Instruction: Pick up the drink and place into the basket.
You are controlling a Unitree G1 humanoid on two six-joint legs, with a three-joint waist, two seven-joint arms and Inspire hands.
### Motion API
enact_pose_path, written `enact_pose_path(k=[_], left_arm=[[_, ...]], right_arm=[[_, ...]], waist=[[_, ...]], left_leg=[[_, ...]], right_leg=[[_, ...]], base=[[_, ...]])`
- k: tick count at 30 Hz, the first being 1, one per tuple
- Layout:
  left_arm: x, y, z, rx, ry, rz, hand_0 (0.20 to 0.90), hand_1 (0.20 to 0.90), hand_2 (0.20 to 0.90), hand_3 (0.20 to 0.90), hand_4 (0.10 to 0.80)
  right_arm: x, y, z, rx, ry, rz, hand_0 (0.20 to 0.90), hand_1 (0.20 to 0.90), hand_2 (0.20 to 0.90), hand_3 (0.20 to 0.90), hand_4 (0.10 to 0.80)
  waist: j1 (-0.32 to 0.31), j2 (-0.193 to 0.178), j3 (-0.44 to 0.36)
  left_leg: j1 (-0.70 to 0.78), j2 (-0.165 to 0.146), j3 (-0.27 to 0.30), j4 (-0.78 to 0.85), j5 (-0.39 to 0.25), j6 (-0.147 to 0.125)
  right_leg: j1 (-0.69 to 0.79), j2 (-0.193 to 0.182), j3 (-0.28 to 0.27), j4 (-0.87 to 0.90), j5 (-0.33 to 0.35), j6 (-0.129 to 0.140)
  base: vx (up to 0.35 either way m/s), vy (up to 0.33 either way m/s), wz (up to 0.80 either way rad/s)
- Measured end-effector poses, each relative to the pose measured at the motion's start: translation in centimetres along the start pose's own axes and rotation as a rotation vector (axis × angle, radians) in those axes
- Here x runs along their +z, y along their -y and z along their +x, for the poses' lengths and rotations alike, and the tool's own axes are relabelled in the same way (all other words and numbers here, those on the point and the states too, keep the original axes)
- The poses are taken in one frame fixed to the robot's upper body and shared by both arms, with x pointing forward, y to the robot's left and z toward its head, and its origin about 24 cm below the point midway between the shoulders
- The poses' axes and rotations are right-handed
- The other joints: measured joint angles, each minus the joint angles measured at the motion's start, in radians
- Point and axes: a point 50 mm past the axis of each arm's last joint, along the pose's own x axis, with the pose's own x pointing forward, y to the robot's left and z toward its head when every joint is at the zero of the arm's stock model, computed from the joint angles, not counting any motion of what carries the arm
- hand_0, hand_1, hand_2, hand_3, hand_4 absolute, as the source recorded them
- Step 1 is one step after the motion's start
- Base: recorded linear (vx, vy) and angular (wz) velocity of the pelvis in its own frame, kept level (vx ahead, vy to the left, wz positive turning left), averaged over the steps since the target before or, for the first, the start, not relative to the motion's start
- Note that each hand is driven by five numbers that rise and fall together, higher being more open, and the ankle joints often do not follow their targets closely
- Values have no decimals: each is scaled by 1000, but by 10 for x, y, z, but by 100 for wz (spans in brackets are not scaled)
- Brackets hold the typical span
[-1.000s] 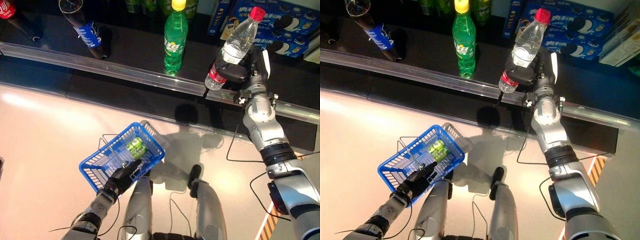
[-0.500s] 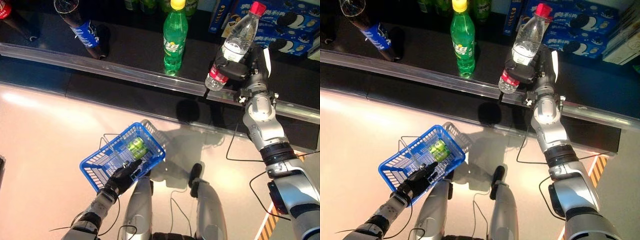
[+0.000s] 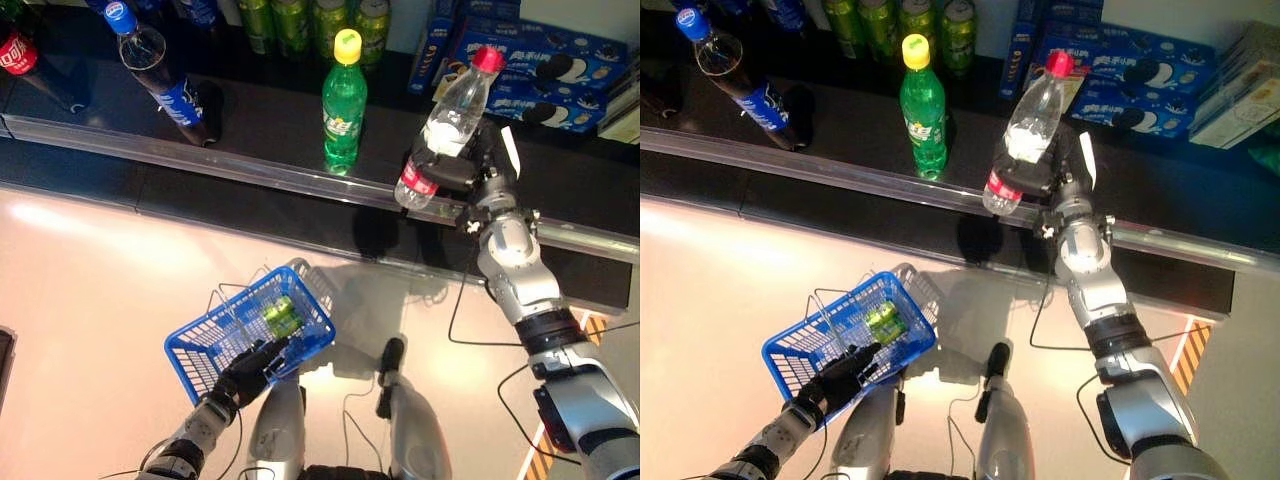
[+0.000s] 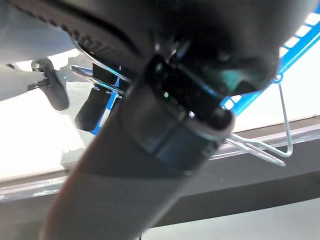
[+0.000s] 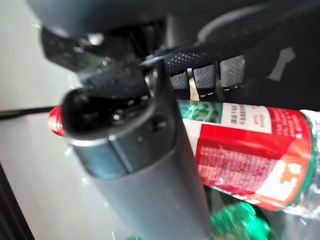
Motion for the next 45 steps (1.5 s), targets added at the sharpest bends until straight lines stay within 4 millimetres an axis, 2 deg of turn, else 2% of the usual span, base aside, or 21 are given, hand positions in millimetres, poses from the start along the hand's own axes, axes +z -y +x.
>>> enact_pose_path(k=[6, 10, 15, 19, 24, 29, 32, 36, 45], left_arm=[[-7, -6, -4, 19, 21, -61, 300, 300, 300, 200, 100], [-11, -10, -7, 33, 13, -59, 300, 300, 300, 200, 100], [-13, -15, -11, 49, 14, -67, 300, 300, 300, 200, 100], [-17, -20, -15, 64, 13, -78, 300, 300, 300, 200, 100], [-25, -25, -20, 75, 10, -100, 300, 300, 300, 200, 100], [-20, -17, -19, 32, 58, -129, 300, 300, 300, 200, 100], [-24, -19, -22, 29, 82, -167, 300, 300, 300, 200, 100], [-25, -17, -24, 11, 120, -214, 300, 300, 300, 200, 100], [-11, -3, -24, -76, 255, -260, 300, 300, 300, 200, 100]], right_arm=[[0, -10, -14, 53, 9, 20, 300, 300, 300, 200, 100], [15, -17, -14, 96, 75, 29, 300, 300, 300, 200, 100], [24, -22, -15, 142, 110, 37, 300, 300, 300, 200, 100], [16, -27, -21, 185, 83, 53, 300, 300, 300, 200, 100], [-3, -31, -42, 247, 26, 65, 300, 300, 300, 200, 100], [-4, -34, -45, 278, 21, 68, 300, 300, 300, 200, 100], [-4, -40, -46, 312, 21, 68, 300, 300, 300, 200, 100], [-5, -46, -48, 339, 17, 71, 300, 300, 300, 200, 100], [-5, -60, -51, 375, 5, 94, 300, 300, 300, 200, 100]], waist=[[-2, 0, -4], [-1, 3, -20], [1, -5, -53], [1, -17, -76], [0, -18, -128], [9, -18, -129], [25, -18, -146], [33, -19, -160], [109, -26, -170]], left_leg=[[93, -1, 4, -75, 17, 1], [128, 3, 15, -92, 17, 1], [138, 3, 32, -105, 24, 4], [140, 5, 33, -106, 29, 1], [131, 8, 12, -107, 34, -2], [134, 8, -3, -107, 45, -3], [132, 8, -6, -107, 45, -3], [133, 7, -37, -107, 48, -4], [128, 0, -91, -106, 53, -7]], right_leg=[[113, 7, -25, -96, 19, 8], [139, 8, -27, -96, 19, 8], [143, 8, -27, -96, 18, 9], [146, 7, -27, -96, 18, 9], [151, 7, -50, -96, 14, 8], [173, 7, -75, -96, 12, 6], [173, 8, -77, -96, 12, 6], [195, 7, -109, -97, 4, 8], [225, 11, -166, -97, -11, 12]], base=[[95, 13, 8], [86, 10, -1], [43, 11, 0], [22, -8, 0], [4, -12, 12], [5, -8, 17], [-8, -18, 3], [-15, -25, 20], [-21, -24, 20]])
